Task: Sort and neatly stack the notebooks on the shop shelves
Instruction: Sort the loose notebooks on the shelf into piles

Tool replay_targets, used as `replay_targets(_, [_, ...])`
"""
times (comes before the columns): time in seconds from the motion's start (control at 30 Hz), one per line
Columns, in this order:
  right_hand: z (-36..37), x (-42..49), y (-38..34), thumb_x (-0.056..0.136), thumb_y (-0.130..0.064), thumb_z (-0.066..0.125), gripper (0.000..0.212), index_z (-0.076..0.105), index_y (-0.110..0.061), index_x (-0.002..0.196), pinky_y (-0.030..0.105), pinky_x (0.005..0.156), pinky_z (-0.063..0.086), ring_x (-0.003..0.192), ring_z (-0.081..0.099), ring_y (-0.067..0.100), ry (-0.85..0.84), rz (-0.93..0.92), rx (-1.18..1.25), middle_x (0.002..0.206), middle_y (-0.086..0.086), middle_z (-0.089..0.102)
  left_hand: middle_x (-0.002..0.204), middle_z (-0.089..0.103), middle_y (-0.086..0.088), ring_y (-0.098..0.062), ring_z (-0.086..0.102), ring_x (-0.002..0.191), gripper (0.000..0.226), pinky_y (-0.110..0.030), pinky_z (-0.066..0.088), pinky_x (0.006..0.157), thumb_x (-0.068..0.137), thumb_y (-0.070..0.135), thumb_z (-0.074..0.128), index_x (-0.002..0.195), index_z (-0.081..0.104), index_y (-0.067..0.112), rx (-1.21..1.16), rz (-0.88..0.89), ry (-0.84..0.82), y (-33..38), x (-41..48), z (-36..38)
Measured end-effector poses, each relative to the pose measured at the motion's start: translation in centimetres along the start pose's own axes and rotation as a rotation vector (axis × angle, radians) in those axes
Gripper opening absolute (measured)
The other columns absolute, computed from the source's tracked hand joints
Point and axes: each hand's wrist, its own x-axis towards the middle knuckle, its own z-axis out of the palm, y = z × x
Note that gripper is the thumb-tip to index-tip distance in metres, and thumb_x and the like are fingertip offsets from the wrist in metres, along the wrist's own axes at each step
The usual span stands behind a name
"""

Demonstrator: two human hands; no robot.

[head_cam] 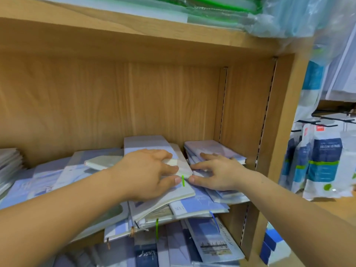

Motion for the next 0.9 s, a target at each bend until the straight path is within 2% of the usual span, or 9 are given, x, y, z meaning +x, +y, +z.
replay_targets(0.17, [1.3, -3.8, 0.7, 0.077, -0.095, 0.013, 0.085, 0.033, -0.054, 0.15, 0.055, 0.117, 0.026, 0.154, 0.015, 0.016, 0.117, -0.094, -0.142, 0.169, -0.012, 0.015, 0.168, 0.02, 0.01, -0.01, 0.017, 0.154, 0.078, -0.041, 0.019, 0.124, 0.088, 0.078, 0.005, 0.151, 0.04, 0.048, -0.015, -0.026, -0.061, 0.1, -1.0, 0.1])
replay_targets(0.23, [1.2, -5.5, 1.6, 0.077, -0.096, 0.014, 0.086, 0.027, -0.056, 0.152, 0.051, 0.121, 0.022, 0.156, 0.01, 0.012, 0.109, -0.122, -0.171, 0.17, -0.016, 0.009, 0.167, 0.022, 0.008, -0.013, 0.016, 0.154, 0.09, -0.047, 0.018, 0.124, 0.081, 0.081, -0.003, 0.15, 0.043, 0.045, -0.023, -0.059, -0.1, 0.7, -0.9, -0.3])
replay_targets(0.33, [0.7, -7.0, 3.0, 0.067, -0.105, 0.018, 0.1, 0.012, -0.058, 0.155, 0.048, 0.125, 0.012, 0.156, -0.003, 0.007, 0.008, -0.16, -0.19, 0.169, -0.022, -0.008, 0.144, 0.051, -0.005, -0.026, 0.032, 0.145, 0.102, -0.05, 0.026, 0.119, 0.08, 0.088, -0.004, 0.125, 0.065, 0.027, 0.008, -0.023, -0.016, 3.5, -0.9, -0.6])
replay_targets(0.43, [0.4, -7.3, 3.9, 0.063, -0.105, 0.027, 0.105, -0.002, -0.061, 0.154, 0.043, 0.127, 0.01, 0.155, -0.012, 0.002, -0.038, -0.217, -0.27, 0.165, -0.026, -0.021, 0.135, 0.057, 0.0, -0.026, 0.045, 0.135, 0.073, -0.048, 0.036, 0.111, 0.088, 0.08, 0.024, 0.12, 0.064, 0.027, 0.061, 0.163, -0.022, 7.5, -0.6, 0.5])
replay_targets(0.5, [0.2, -7.0, 4.4, 0.072, -0.098, 0.037, 0.093, 0.001, -0.065, 0.152, 0.037, 0.125, 0.019, 0.155, -0.006, 0.001, -0.001, -0.242, -0.294, 0.166, -0.027, -0.017, 0.127, 0.06, 0.001, -0.028, 0.055, 0.12, 0.05, -0.042, 0.045, 0.088, 0.095, 0.068, 0.044, 0.119, 0.059, 0.027, 0.11, 0.186, -0.087, 8.9, 0.2, 1.0])
replay_targets(0.6, [0.1, -6.5, 4.8, 0.075, -0.095, 0.037, 0.081, 0.008, -0.071, 0.147, 0.033, 0.117, 0.033, 0.155, 0.007, 0.001, 0.057, -0.272, -0.279, 0.166, -0.03, -0.007, 0.118, 0.064, -0.003, -0.032, 0.059, 0.109, 0.035, -0.037, 0.034, 0.07, 0.1, 0.056, 0.048, 0.115, 0.058, 0.025, 0.171, 0.147, -0.05, 9.0, 0.8, 1.2])
replay_targets(0.73, [0.7, -6.3, 5.1, 0.068, -0.103, 0.025, 0.08, 0.009, -0.077, 0.142, 0.027, 0.098, 0.046, 0.151, 0.02, -0.003, 0.135, -0.261, -0.271, 0.165, -0.034, 0.001, 0.119, 0.061, -0.001, -0.03, 0.057, 0.113, 0.03, -0.038, 0.039, 0.077, 0.103, 0.052, 0.042, 0.116, 0.055, 0.027, 0.143, 0.195, -0.005, 7.0, -1.1, 1.6])
replay_targets(0.8, [0.9, -6.0, 5.1, 0.067, -0.103, 0.022, 0.08, 0.012, -0.077, 0.142, 0.026, 0.092, 0.047, 0.149, 0.025, -0.003, 0.173, -0.23, -0.273, 0.165, -0.034, 0.003, 0.123, 0.06, 0.004, -0.023, 0.053, 0.123, 0.028, -0.039, 0.042, 0.095, 0.102, 0.049, 0.039, 0.115, 0.054, 0.029, 0.169, 0.231, 0.022, 5.2, -2.8, 1.8])
replay_targets(0.9, [1.1, -5.1, 4.2, 0.069, -0.101, 0.03, 0.084, 0.02, -0.07, 0.146, 0.029, 0.092, 0.046, 0.15, 0.028, 0.003, 0.17, -0.179, -0.278, 0.166, -0.03, 0.007, 0.137, 0.057, 0.01, -0.011, 0.041, 0.14, 0.029, -0.043, 0.028, 0.115, 0.101, 0.037, 0.039, 0.126, 0.052, 0.032, 0.206, 0.215, 0.033, 2.8, -5.3, 2.0])
